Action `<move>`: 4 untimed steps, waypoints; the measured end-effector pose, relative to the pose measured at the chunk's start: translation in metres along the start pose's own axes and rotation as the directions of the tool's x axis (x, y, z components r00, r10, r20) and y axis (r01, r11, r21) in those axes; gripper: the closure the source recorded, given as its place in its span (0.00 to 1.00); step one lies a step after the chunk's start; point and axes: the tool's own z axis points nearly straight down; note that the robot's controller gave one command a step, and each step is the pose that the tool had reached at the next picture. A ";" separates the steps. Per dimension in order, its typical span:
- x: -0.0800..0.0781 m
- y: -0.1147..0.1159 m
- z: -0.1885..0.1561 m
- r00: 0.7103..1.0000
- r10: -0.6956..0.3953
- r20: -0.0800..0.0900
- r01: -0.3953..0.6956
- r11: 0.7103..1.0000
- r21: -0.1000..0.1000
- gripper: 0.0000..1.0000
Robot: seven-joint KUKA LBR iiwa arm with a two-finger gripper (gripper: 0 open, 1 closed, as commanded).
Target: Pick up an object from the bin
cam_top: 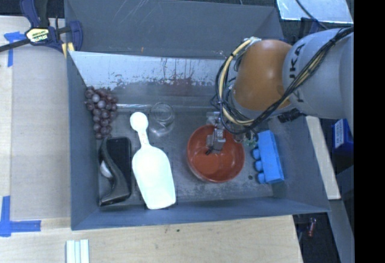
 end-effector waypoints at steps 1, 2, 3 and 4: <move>0.007 -0.001 -0.020 1.000 -0.004 -0.013 0.004 1.000 0.000 1.00; -0.001 -0.008 -0.049 1.000 -0.026 -0.001 0.026 1.000 0.002 1.00; -0.020 -0.028 -0.079 0.999 0.055 0.003 -0.055 0.999 0.002 1.00; -0.011 -0.013 -0.187 0.998 -0.064 -0.003 0.064 0.998 0.002 1.00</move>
Offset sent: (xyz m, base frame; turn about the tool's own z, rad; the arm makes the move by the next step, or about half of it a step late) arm 0.0118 -0.0270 0.0230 -0.0838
